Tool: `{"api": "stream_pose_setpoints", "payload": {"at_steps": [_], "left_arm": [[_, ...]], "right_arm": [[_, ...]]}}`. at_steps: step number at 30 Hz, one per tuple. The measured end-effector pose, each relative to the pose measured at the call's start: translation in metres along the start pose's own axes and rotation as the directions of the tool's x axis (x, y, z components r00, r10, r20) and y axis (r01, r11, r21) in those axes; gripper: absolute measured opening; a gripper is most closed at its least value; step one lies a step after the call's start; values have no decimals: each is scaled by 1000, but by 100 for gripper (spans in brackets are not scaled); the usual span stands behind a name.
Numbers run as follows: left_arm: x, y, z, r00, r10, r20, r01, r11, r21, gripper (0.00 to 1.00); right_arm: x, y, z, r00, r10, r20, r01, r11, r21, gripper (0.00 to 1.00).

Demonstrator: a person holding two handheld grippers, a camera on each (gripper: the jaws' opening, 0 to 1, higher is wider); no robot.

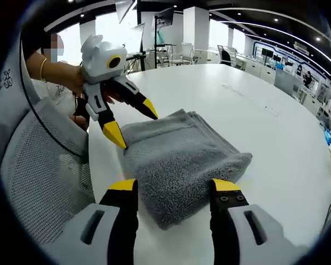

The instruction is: Fold the towel on the table until its edges align and the towel forms a compact rectangular stack.

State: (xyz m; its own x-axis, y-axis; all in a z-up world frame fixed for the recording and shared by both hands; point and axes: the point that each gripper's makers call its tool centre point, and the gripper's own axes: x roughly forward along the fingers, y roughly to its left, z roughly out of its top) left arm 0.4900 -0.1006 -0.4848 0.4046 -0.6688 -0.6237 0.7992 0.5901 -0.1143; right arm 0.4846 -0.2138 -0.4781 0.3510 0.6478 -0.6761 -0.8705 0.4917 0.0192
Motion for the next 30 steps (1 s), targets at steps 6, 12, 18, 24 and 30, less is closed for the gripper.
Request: {"api": "stream_pose_setpoints", "payload": {"at_steps": [6, 12, 18, 24, 30], "left_arm": [[6, -4, -8, 1000, -2, -13, 1, 1000, -18, 59], [10, -2, -12, 1000, 24, -12, -24, 999, -38, 59], [16, 12, -9, 999, 39, -15, -40, 997, -58, 58], [23, 36, 0, 995, 94, -23, -95, 994, -58, 56], [25, 47, 11, 993, 117, -23, -118, 992, -49, 55]], "right_arm": [[8, -2, -12, 1000, 0, -2, 0, 999, 49, 49], [14, -6, -12, 1000, 7, -1, -7, 999, 47, 48], [20, -18, -5, 1000, 7, -4, -7, 999, 34, 47], [32, -39, 7, 1000, -3, 6, 3, 999, 40, 47], [39, -52, 14, 1000, -10, 15, 9, 998, 57, 48]]}}
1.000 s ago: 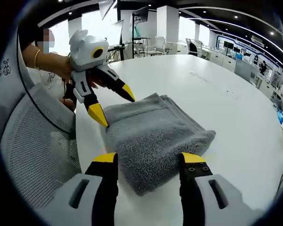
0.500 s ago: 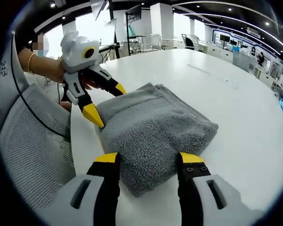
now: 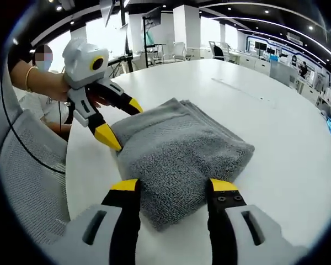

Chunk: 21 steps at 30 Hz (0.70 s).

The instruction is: Fold the towel on the table until its edges align and the towel forms a compact rectangular stack.

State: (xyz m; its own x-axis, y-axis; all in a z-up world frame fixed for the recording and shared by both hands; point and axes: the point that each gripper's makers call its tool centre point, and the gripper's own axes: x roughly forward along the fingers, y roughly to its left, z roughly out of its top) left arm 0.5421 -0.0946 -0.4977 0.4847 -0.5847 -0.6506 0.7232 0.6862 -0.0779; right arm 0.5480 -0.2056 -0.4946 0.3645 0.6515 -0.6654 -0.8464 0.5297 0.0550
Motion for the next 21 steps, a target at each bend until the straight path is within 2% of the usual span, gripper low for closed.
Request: {"api": "stream_pose_setpoints", "payload": {"at_steps": [5, 14, 17, 18, 21], "left_arm": [[-8, 2, 8, 999, 1, 36, 0, 1000, -15, 55], [-41, 9, 13, 994, 64, 91, -60, 997, -43, 57], [-52, 5, 15, 990, 86, 115, -79, 995, -64, 58], [-57, 4, 16, 986, 95, 136, -86, 994, -70, 59], [-67, -1, 15, 983, 109, 150, -95, 990, -101, 60]], "right_arm": [[-7, 2, 3, 999, -27, 19, 27, 999, 29, 48], [-33, 2, 10, 995, -76, 62, 69, 991, 111, 49], [-48, 8, 16, 993, -98, 67, 90, 990, 104, 49], [-47, 4, 11, 992, -102, 68, 94, 990, 105, 49], [-57, 9, 11, 990, -126, 67, 120, 988, 99, 50]]}}
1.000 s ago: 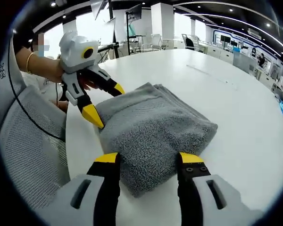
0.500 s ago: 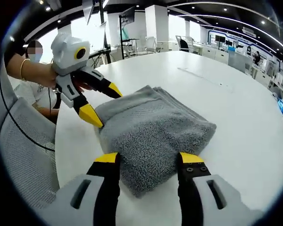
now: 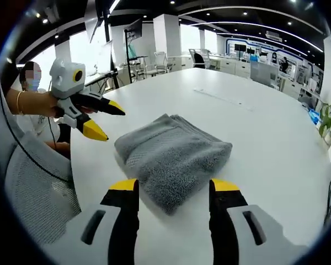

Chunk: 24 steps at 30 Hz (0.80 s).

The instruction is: Fold the towel on the table until its edges align and the towel forms a compact rectangular stack.

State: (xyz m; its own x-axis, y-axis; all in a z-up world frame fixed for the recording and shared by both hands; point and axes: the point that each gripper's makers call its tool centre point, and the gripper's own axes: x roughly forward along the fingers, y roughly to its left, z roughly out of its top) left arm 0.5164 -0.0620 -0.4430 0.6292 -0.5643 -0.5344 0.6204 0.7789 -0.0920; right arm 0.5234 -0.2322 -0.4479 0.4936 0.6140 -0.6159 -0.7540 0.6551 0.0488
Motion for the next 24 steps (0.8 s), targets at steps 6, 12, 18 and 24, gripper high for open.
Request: {"api": "stream_pose_setpoints", "payload": {"at_steps": [6, 12, 18, 24], "left_arm": [[-21, -4, -4, 998, 34, 56, -33, 999, -26, 71], [-41, -20, -4, 990, 43, 137, -32, 996, -79, 83], [-51, -23, -11, 989, 52, 141, -39, 995, -93, 85], [-54, -28, -11, 988, 48, 144, -35, 995, -91, 85]], "right_arm": [[-24, 14, -2, 999, -44, 9, 44, 999, 24, 56], [-45, 27, -6, 996, -84, 37, 82, 996, 44, 70], [-57, 38, -11, 991, -106, 87, 95, 988, 123, 77], [-63, 49, -21, 991, -113, 71, 102, 984, 147, 77]]}}
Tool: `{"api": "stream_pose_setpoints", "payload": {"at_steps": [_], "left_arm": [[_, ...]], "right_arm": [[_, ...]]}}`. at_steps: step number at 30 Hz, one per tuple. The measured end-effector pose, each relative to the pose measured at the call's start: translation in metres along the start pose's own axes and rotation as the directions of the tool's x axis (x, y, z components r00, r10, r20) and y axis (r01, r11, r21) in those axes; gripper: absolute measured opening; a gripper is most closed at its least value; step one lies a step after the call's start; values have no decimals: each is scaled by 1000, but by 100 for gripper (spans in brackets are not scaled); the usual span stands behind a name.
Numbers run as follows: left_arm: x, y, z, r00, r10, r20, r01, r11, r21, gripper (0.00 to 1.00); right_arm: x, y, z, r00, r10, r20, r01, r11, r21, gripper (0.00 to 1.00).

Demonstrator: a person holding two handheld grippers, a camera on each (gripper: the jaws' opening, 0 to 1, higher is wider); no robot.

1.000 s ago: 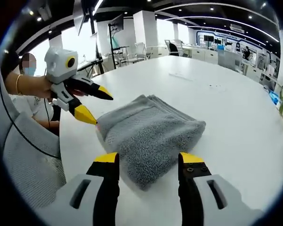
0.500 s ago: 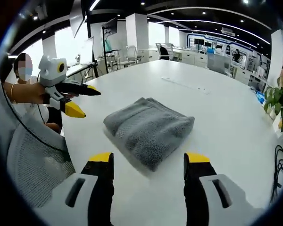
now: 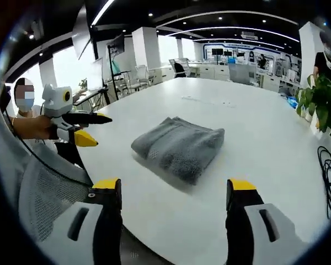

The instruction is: Fold the towel on the table until its edges align and the towel forms a compact rectangular stack.

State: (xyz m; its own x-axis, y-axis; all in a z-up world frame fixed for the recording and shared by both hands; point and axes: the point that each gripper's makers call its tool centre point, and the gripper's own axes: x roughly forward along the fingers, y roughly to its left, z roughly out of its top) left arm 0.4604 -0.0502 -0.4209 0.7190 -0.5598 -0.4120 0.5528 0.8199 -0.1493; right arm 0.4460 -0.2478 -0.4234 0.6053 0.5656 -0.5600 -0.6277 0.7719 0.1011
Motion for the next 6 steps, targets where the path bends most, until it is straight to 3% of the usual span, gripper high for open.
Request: {"api": "stream_pose_setpoints", "payload": {"at_steps": [6], "left_arm": [[-3, -5, 1, 1000, -19, 1, 19, 1000, 7, 85]], "right_arm": [[-5, 2, -5, 1000, -12, 5, 12, 1000, 22, 77]]}}
